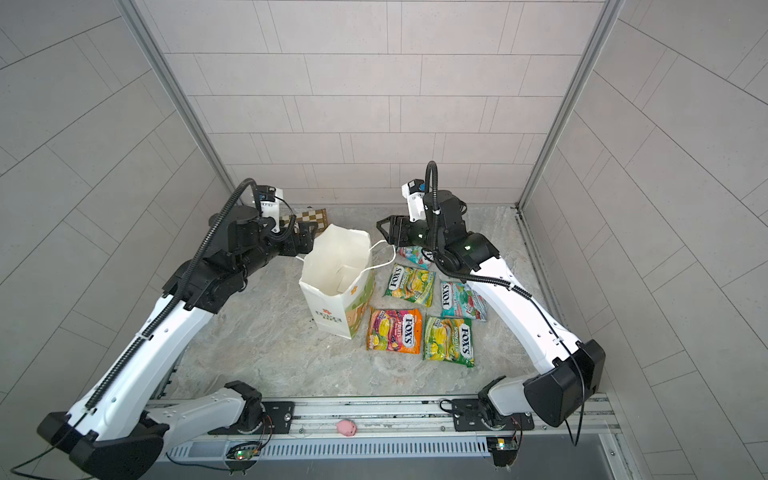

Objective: Take the snacks out of the paper bag

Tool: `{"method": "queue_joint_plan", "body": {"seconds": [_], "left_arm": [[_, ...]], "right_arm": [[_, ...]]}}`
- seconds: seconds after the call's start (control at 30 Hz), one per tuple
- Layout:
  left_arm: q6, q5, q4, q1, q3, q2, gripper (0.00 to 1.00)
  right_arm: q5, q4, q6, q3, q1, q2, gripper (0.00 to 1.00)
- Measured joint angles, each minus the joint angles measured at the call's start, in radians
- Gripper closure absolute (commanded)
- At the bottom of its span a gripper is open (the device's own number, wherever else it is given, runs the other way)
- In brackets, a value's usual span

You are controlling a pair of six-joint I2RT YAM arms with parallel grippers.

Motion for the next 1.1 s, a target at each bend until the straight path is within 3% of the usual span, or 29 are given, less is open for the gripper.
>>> {"method": "queue_joint_plan", "body": {"seconds": [0.27, 0.53, 0.8, 1.1], "left_arm": [[0.037, -0.253, -0.072, 0.035, 0.011, -0.073, 0.03], [-0.005, -0.468, -0.098, 0.117, -0.089, -0.151, 0.03], [-0.126, -0.620, -0.090, 0.133, -0.302, -0.247, 0.03], [-0.135, -0.639, 0.104, 0.133, -0.638, -0.358, 0.03]], "right_arm": [[0.350, -0.080, -0.065, -0.088, -0.023, -0.123, 0.37], [0.618, -0.141, -0.105, -0.285, -0.141, -0.239, 0.37], [0.740, -0.135, -0.132, -0.500, -0.276, -0.343, 0.38], [0.797, 0.038, -0.170, -0.795, -0.354, -0.442, 0.37]]}}
